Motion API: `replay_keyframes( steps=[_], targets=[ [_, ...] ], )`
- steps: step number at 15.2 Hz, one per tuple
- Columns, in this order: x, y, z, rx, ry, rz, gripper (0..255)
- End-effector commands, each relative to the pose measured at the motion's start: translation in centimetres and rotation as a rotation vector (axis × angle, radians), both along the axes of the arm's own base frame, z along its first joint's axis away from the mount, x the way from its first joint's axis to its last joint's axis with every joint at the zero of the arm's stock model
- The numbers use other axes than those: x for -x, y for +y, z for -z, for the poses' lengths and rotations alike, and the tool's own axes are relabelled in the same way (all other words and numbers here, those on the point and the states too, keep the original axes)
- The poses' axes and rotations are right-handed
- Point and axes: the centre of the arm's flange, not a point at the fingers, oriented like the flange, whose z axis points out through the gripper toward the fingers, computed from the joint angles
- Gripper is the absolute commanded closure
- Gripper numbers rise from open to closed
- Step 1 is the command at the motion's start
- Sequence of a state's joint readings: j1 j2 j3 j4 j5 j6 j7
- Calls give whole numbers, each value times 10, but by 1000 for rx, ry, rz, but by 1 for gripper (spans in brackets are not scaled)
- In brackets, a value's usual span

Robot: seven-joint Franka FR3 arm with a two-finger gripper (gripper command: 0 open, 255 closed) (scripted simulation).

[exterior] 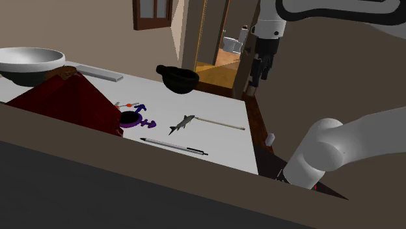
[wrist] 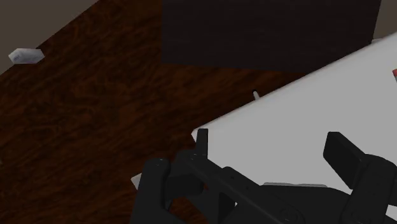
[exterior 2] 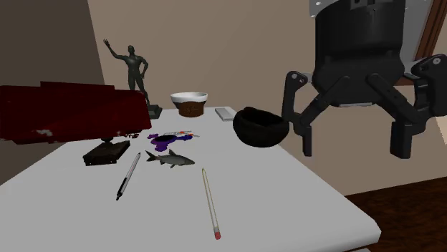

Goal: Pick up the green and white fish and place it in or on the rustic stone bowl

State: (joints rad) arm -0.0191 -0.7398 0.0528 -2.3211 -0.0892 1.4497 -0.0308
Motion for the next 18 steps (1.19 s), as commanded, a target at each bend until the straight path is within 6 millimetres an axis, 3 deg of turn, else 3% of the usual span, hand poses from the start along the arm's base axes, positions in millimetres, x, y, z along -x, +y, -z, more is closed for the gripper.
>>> replay_keyframes(
  steps=[1, 6, 10, 18],
  targets=[
    [0, 0, 0, 0, 0, 0, 0],
    [32, 62, 7, 40, -75, 242, 0],
    [45, 116, 17, 72, -135, 435, 0],
    [39, 226, 41, 137, -255, 821, 0]
  ],
)
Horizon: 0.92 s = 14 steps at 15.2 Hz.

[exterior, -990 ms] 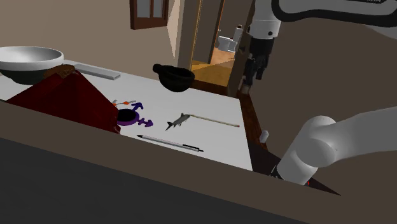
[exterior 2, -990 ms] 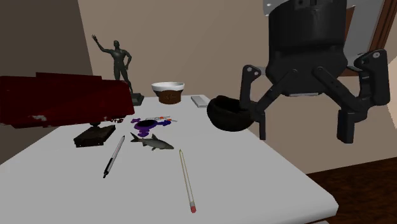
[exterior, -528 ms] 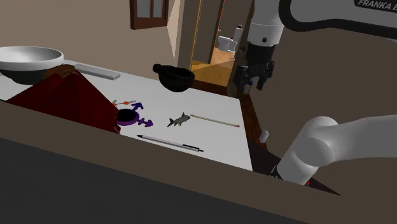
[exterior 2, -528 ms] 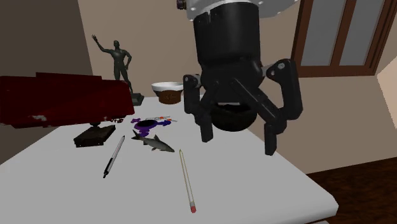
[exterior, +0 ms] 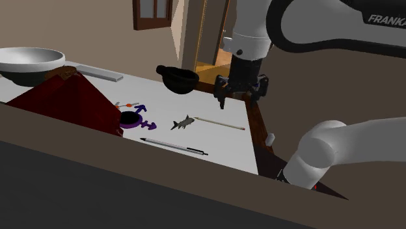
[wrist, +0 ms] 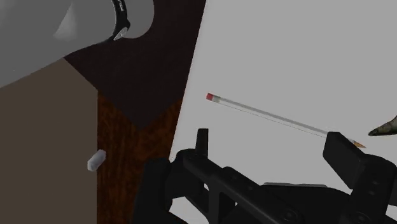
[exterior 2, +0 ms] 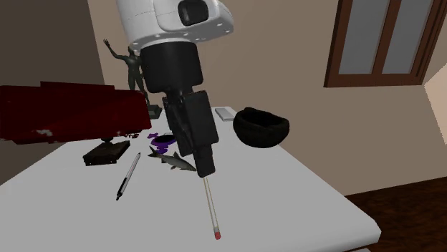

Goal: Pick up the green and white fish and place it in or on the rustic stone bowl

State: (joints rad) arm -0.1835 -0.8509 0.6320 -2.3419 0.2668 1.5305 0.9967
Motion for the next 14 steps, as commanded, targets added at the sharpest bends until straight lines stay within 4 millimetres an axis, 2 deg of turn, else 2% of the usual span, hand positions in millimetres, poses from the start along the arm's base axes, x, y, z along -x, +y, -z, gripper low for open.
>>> replay_keyframes(
  steps=[1, 5, 10, 12, 14],
  targets=[
    [-5, 28, 6, 15, -32, 105, 0],
    [-28, 78, 20, 48, -92, 298, 0],
    [-70, 131, 37, 88, -168, 540, 0],
    [-90, 150, 44, 104, -198, 637, 0],
    [-93, 150, 50, 106, -202, 649, 0]
  ],
)
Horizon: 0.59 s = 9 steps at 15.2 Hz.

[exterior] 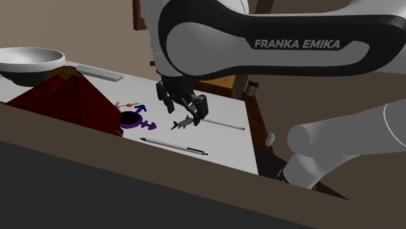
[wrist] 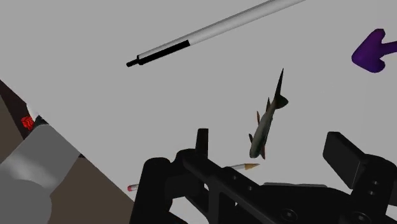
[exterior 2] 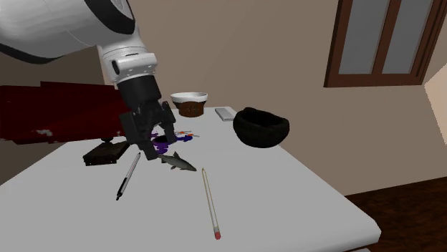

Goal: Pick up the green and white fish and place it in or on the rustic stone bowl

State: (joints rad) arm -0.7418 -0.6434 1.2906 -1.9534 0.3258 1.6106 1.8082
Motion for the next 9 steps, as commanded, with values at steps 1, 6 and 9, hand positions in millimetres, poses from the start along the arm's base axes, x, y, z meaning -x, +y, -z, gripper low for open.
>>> replay_keyframes(
  steps=[1, 6, 9],
  targets=[
    [-5, 0, 8, 2, -5, 18, 0],
    [-6, -9, 36, 2, -5, 18, 0],
    [-6, -9, 36, 2, -5, 18, 0]
  ],
)
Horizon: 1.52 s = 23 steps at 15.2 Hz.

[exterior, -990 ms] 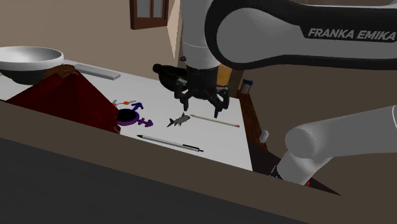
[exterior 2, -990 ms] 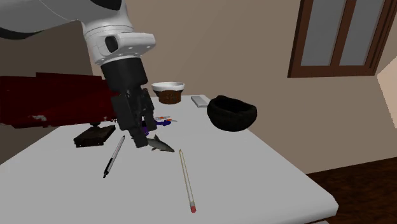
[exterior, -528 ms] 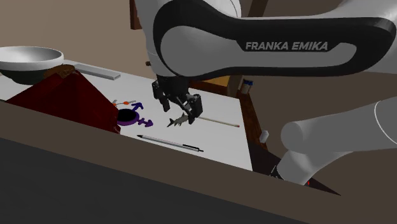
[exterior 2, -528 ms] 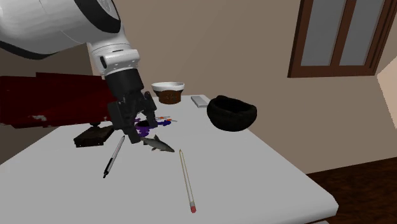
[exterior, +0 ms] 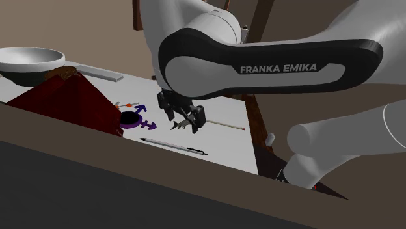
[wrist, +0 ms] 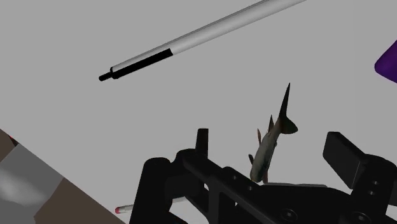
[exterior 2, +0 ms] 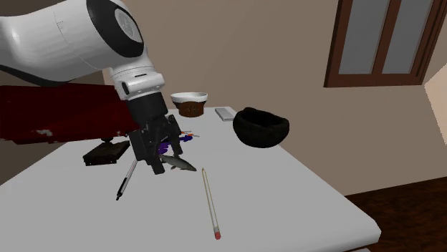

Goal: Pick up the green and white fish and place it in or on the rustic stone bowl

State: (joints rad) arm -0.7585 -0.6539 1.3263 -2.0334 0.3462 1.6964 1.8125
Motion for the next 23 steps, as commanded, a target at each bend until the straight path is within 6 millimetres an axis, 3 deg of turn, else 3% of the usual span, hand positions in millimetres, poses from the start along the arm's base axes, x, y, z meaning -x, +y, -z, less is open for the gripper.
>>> replay_keyframes(
  steps=[1, 5, 6, 15, 23],
  targets=[
    [0, 0, 1, 0, 0, 0, 0],
    [0, 0, 1, 0, 0, 0, 0],
    [0, 0, 1, 0, 0, 0, 255],
    [0, 0, 1, 0, 0, 0, 255],
    [0, 0, -41, 0, 0, 0, 255]
  ],
)
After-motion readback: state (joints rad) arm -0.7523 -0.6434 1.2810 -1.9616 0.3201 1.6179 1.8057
